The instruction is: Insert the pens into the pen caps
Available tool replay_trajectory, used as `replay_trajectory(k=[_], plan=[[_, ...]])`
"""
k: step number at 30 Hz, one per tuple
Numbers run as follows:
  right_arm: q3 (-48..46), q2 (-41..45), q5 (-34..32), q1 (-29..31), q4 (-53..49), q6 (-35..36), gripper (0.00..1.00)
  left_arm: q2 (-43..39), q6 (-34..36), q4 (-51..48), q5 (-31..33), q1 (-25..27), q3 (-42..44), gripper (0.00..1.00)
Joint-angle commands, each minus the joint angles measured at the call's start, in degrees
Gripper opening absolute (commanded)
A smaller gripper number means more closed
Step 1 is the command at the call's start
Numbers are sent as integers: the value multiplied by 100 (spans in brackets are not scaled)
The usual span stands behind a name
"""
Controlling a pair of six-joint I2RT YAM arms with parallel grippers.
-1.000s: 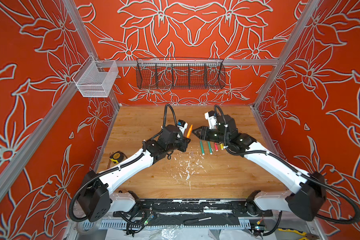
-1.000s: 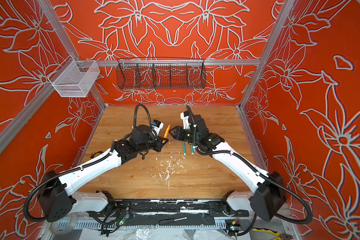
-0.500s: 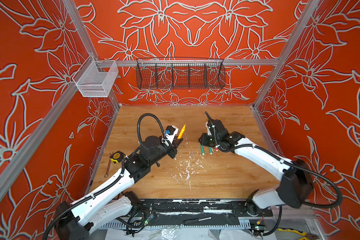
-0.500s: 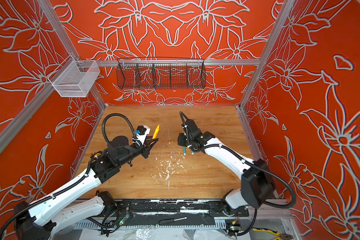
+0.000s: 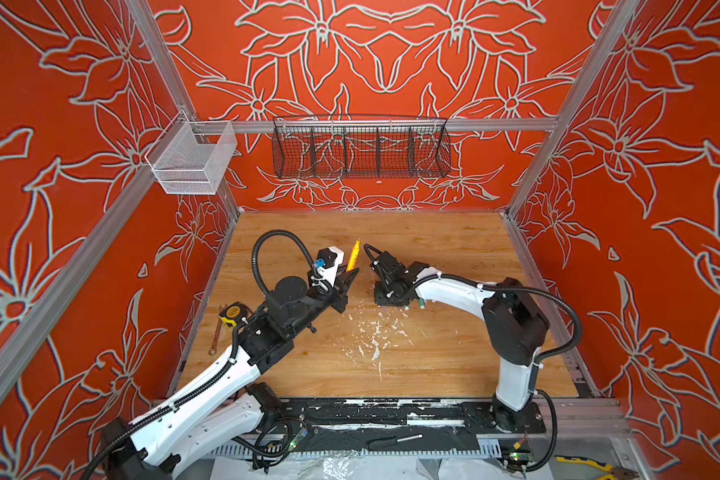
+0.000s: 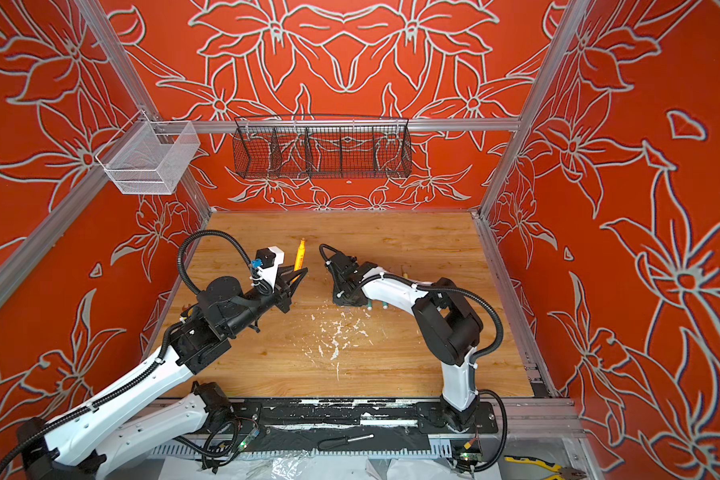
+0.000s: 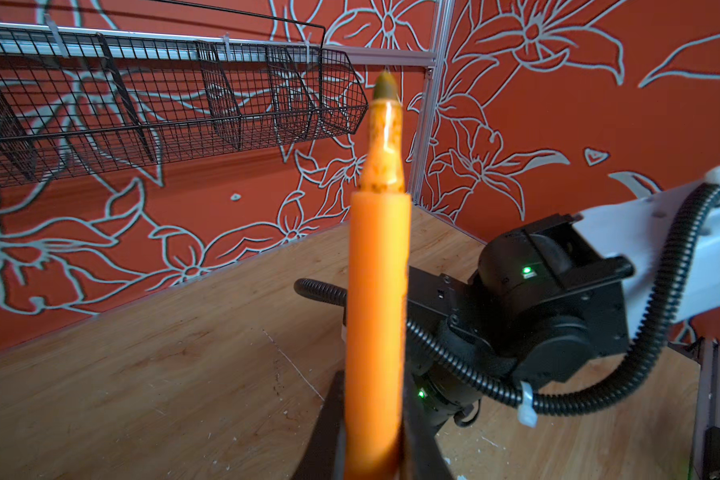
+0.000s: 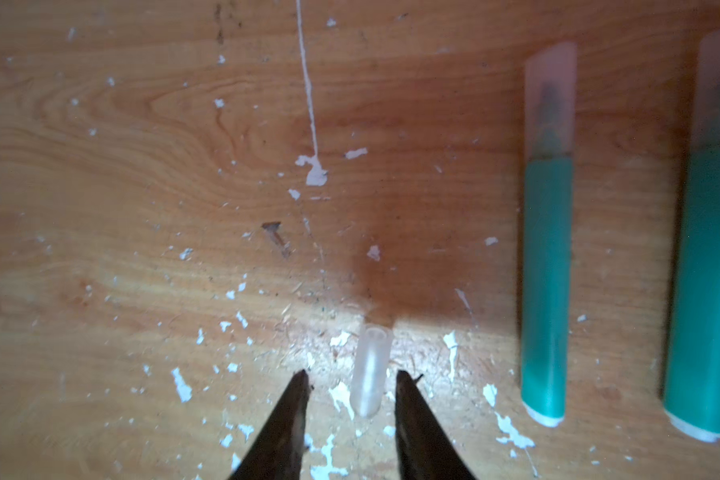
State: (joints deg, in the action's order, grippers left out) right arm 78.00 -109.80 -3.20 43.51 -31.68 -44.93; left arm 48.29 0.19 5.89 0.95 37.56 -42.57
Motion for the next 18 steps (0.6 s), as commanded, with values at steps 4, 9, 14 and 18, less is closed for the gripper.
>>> replay_trajectory(k=[4, 9, 14, 18], plan=[[322, -445, -567, 63, -559, -351, 33, -108, -36, 221, 142, 4, 20, 0], [349, -516, -392, 76, -552, -396, 29, -88, -10, 255, 158, 6, 38, 0], [61, -455, -223, 88, -321, -482, 26, -66, -14, 245, 203, 6, 29, 0], [118, -461, -19, 122, -304, -459, 28, -48, -19, 246, 189, 4, 29, 0]])
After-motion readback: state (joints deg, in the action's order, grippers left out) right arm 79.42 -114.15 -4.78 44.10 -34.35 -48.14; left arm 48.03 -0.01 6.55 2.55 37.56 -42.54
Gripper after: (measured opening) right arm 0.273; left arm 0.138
